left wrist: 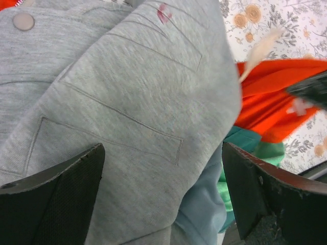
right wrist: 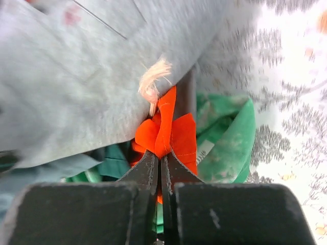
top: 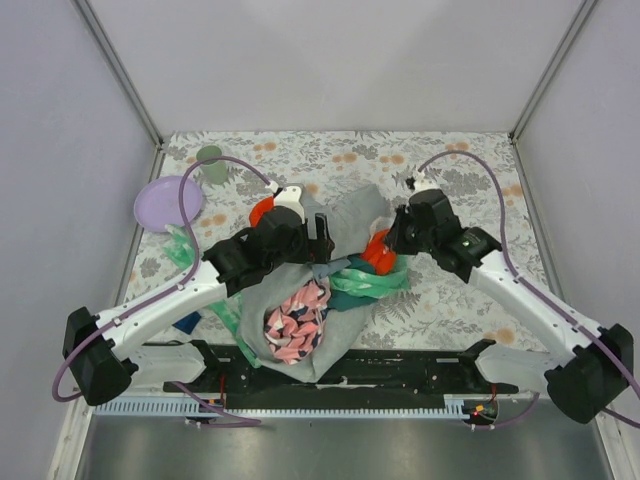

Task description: Pick out a specific cloth from the pile

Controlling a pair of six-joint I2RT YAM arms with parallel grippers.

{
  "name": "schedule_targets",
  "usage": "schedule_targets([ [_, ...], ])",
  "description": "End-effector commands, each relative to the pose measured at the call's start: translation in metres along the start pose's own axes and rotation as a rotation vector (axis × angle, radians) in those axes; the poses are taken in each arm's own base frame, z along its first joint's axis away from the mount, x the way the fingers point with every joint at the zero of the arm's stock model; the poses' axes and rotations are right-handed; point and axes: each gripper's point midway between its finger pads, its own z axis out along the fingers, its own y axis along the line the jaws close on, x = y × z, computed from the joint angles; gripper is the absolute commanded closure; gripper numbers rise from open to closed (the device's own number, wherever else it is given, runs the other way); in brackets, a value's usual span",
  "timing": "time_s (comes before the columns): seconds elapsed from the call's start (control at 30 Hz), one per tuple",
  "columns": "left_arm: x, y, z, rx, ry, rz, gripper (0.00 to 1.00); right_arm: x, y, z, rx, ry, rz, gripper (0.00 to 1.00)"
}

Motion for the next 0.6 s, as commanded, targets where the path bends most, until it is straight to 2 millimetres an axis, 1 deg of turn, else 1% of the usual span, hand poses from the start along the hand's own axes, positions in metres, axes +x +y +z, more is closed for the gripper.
schedule_targets([
  [0.0, -0.001, 0.009, -0.004, -0.042, -0.013, 0.019, 0.01, -0.093, 0.028, -0.073, -0.049, -0.301, -0.090, 1.00],
  [0.03, -0.002, 0.009, -0.005, -0.042, -0.019, 0.018, 0.01, -0.106, 0.035, -0.086, -0.068, -0.343, -0.093, 1.00],
  [0.07, -0.002, 0.010, -0.006, -0.044, -0.020, 0.018, 0.01, -0.122, 0.045, -0.104, -0.102, -0.395, -0.098, 1.00],
  [0.1, -0.002, 0.009, -0.006, -0.039, -0.018, 0.017, 0.01, -0.134, 0.054, -0.120, -0.134, -0.433, -0.109, 1.00],
  [0.17, -0.002, 0.009, -0.006, -0.036, -0.017, 0.017, 0.01, -0.162, 0.076, -0.159, -0.214, -0.523, -0.137, 1.00],
  [0.2, 0.000, 0.009, -0.005, -0.039, -0.012, 0.018, 0.01, -0.173, 0.087, -0.176, -0.253, -0.557, -0.156, 1.00],
  [0.23, 0.000, 0.009, -0.005, -0.039, -0.013, 0.016, 0.01, -0.186, 0.100, -0.199, -0.303, -0.601, -0.176, 1.00],
  [0.3, 0.002, 0.009, -0.003, -0.039, -0.006, 0.016, 0.01, -0.210, 0.121, -0.238, -0.373, -0.682, -0.211, 1.00],
  [0.33, 0.002, 0.009, -0.003, -0.038, -0.006, 0.013, 0.01, -0.222, 0.134, -0.265, -0.431, -0.728, -0.235, 1.00],
  [0.37, 0.003, 0.008, -0.003, -0.031, -0.003, 0.011, 0.01, -0.231, 0.142, -0.280, -0.455, -0.755, -0.254, 1.00],
  [0.4, 0.005, 0.007, -0.001, -0.027, 0.002, 0.013, 0.01, -0.240, 0.151, -0.300, -0.482, -0.789, -0.273, 1.00],
  [0.43, 0.007, 0.007, 0.000, -0.024, 0.009, 0.012, 0.01, -0.246, 0.156, -0.310, -0.494, -0.799, -0.278, 1.00],
  [0.5, 0.011, 0.008, 0.003, -0.030, 0.019, 0.011, 0.01, -0.261, 0.166, -0.342, -0.527, -0.867, -0.304, 1.00],
  [0.57, 0.015, 0.010, 0.005, -0.038, 0.031, 0.014, 0.01, -0.275, 0.170, -0.362, -0.532, -0.937, -0.305, 1.00],
])
